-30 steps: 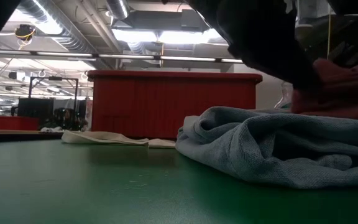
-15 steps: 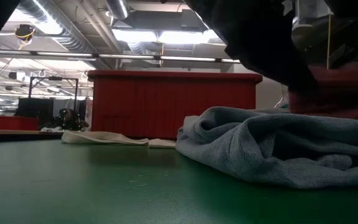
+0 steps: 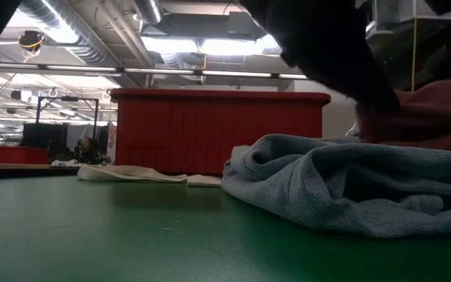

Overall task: Fold Laundry from Bin
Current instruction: Fold the red underwear from the red laundry basket

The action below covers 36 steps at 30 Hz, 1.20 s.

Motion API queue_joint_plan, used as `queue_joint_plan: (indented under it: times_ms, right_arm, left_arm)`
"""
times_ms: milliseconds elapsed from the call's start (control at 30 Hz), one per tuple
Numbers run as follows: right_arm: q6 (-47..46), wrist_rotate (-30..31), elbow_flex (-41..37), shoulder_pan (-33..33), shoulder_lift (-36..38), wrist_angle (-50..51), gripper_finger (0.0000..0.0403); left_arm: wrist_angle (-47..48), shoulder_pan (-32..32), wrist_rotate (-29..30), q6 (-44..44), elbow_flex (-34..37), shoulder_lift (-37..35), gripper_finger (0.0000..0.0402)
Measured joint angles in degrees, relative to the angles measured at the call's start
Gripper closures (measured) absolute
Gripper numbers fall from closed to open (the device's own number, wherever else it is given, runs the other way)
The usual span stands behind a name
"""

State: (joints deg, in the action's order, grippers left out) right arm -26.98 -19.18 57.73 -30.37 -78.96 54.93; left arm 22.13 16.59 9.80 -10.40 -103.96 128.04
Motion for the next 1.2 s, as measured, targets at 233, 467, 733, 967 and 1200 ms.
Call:
queue_joint_plan:
  times_ms: [233, 467, 733, 967, 1200]
  right_arm:
    - [3.3, 6.8, 8.5, 0.0, 0.0, 4.8, 0.0233]
    - [7.6, 15.5, 7.3, 0.0, 0.1, 0.5, 0.0232]
    - [6.4, 13.8, -1.9, 0.0, 0.0, -8.4, 0.0233]
    - [6.3, 12.1, -6.4, 0.0, 0.0, -11.6, 0.0233]
    - [6.0, 12.5, -10.8, 0.0, 0.0, -12.1, 0.0233]
  left_arm:
    - [-0.5, 1.3, 5.7, -4.4, 0.0, -1.9, 0.0289]
    - [-6.2, 0.3, 9.9, -6.2, 0.0, -2.2, 0.0289]
    - [-6.4, -4.8, -0.2, 0.0, 0.0, 0.4, 0.0289]
    - [-6.3, -7.2, -1.8, 0.9, 0.0, 4.3, 0.0289]
    - [-6.1, -8.1, -1.7, 0.9, 0.0, 4.7, 0.0289]
